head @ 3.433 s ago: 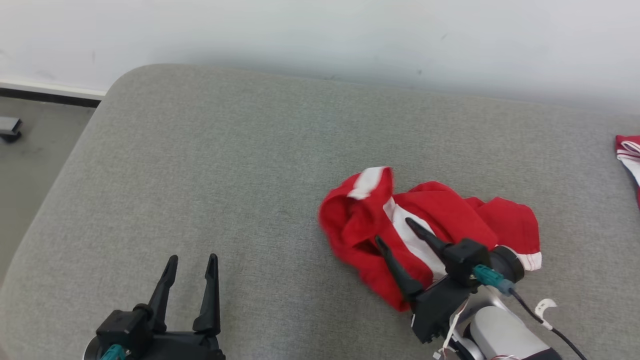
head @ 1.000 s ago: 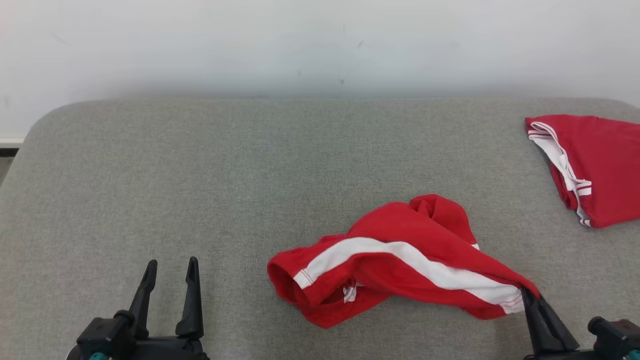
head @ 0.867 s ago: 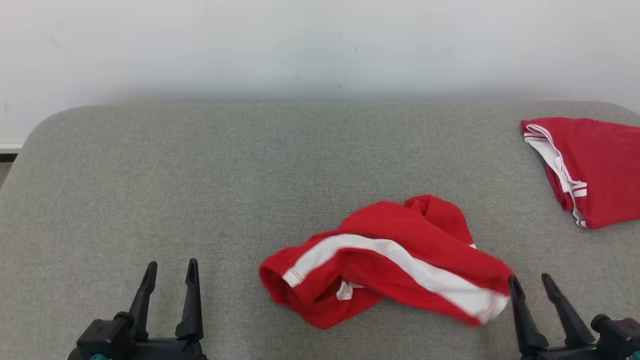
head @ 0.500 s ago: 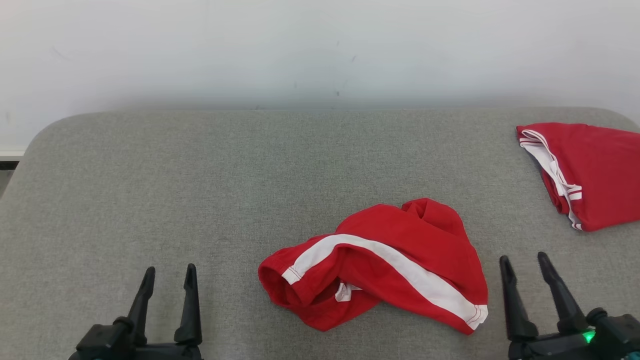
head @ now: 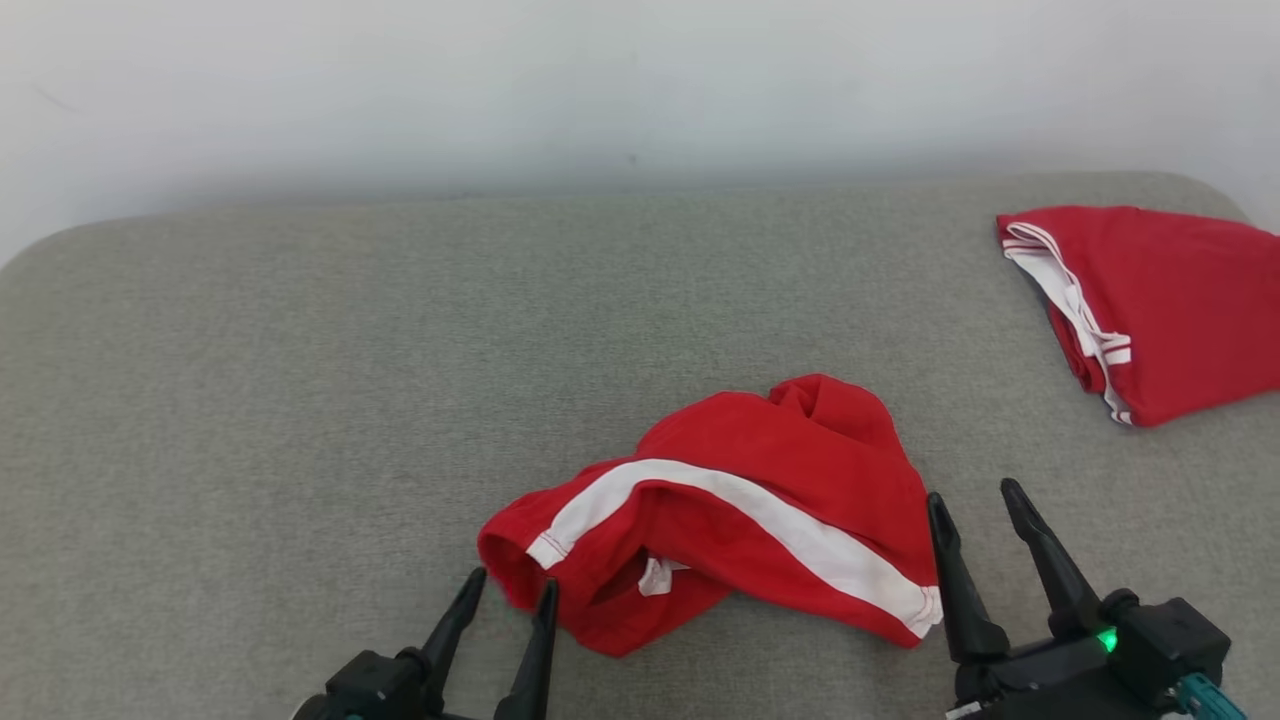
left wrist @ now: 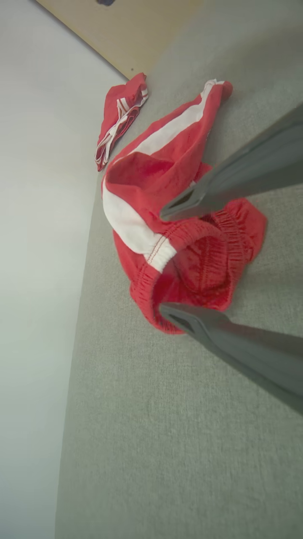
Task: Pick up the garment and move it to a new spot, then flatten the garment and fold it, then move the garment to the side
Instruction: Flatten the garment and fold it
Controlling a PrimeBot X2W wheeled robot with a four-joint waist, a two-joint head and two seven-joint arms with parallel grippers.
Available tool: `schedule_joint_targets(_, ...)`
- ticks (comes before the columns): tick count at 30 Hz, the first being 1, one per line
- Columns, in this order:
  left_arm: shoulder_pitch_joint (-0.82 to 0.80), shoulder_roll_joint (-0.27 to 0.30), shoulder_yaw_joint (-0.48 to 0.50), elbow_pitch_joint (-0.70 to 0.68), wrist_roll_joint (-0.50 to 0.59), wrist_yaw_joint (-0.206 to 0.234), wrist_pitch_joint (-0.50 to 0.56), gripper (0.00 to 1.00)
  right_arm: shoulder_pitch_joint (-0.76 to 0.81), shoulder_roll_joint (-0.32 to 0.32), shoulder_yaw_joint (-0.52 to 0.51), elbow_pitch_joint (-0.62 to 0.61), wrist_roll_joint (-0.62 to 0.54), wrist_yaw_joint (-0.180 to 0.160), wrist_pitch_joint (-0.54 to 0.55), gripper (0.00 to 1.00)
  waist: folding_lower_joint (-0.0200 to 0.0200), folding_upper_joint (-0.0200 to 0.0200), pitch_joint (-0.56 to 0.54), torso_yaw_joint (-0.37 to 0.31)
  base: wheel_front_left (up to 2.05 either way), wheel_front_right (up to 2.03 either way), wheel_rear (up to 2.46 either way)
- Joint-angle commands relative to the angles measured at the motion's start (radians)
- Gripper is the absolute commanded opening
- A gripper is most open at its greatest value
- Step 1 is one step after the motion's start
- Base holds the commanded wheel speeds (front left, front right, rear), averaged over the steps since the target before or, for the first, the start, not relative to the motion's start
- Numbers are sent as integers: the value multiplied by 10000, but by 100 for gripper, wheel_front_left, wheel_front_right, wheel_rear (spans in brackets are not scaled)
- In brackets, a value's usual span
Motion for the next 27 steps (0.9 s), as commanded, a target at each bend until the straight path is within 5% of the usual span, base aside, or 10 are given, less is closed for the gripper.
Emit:
schedule_joint_targets(1,-162,14,-84,116,-163,2,-2,100,-114,53,45,8,-94,-28,-39,100,0,0,190,-234,0,0,0)
schedule_joint_targets(11,-1155,18,-288,969,-1071,26,-2,100,-446,156,245,-20,-178,-28,-44,100,0,0,576,-918,0,0,0)
schedule_joint_targets(13,-1456,18,-142,1055,-1090,11,-2,24,-463,179,212,-33,-187,-28,-42,100,0,0,625,-1006,0,0,0)
schedule_joint_targets(14,-1624,16,-71,1087,-1052,9,-2,0,-461,191,193,-29,-194,-27,-43,100,0,0,641,-1035,0,0,0)
schedule_joint_targets(27,-4186,425,470,1163,-226,-151,-2,0,-474,428,50,162,-347,-28,-31,100,0,0,532,-1210,0,0,0)
